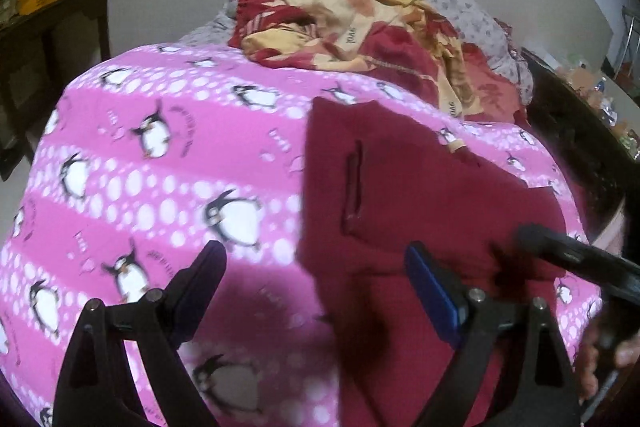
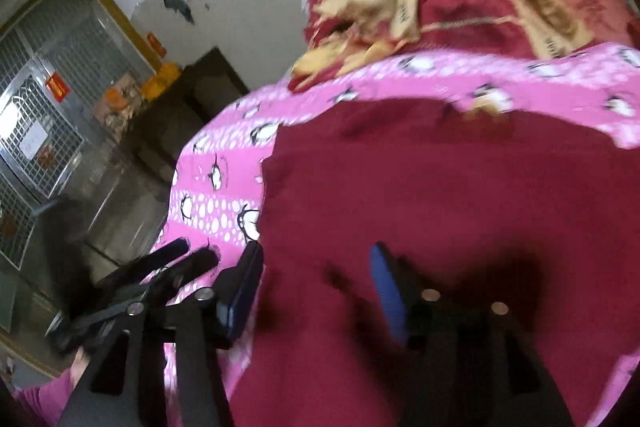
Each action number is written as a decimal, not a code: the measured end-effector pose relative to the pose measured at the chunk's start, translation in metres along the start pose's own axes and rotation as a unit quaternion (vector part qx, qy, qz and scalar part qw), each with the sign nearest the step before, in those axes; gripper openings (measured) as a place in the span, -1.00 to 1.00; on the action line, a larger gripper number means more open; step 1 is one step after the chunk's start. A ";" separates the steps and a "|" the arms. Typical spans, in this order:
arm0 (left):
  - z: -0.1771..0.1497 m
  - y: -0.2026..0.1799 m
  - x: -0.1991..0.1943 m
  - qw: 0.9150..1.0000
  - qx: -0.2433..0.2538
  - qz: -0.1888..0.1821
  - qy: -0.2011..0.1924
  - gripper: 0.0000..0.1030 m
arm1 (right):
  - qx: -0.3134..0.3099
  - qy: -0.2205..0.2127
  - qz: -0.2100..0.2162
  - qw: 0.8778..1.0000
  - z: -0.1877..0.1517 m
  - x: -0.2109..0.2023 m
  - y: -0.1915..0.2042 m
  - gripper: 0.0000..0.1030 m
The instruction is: Fold small clothes
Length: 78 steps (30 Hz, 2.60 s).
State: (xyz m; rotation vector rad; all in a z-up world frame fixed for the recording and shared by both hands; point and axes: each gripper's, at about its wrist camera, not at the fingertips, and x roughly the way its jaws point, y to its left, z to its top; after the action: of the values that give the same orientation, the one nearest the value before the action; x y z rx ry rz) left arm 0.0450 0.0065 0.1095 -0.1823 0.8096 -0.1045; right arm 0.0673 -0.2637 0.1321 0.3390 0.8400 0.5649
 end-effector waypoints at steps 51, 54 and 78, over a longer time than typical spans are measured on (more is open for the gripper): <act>-0.035 0.027 -0.007 0.995 0.017 -0.046 0.081 0.47 | 0.190 0.003 -0.084 0.978 -0.045 -0.120 -0.155 0.34; -0.066 0.028 -0.023 0.992 0.024 -0.061 0.105 0.47 | 0.200 0.040 -0.069 0.977 -0.083 -0.126 -0.146 0.34; -0.153 0.004 -0.038 0.984 0.057 -0.039 0.167 0.47 | 0.174 0.007 -0.118 0.978 -0.123 -0.128 -0.108 -0.60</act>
State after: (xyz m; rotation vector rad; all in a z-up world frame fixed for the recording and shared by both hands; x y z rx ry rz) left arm -0.0919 -0.0023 0.0323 -0.0886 1.1289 -0.2588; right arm -0.0605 -0.4188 0.0783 0.5467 0.9792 0.1959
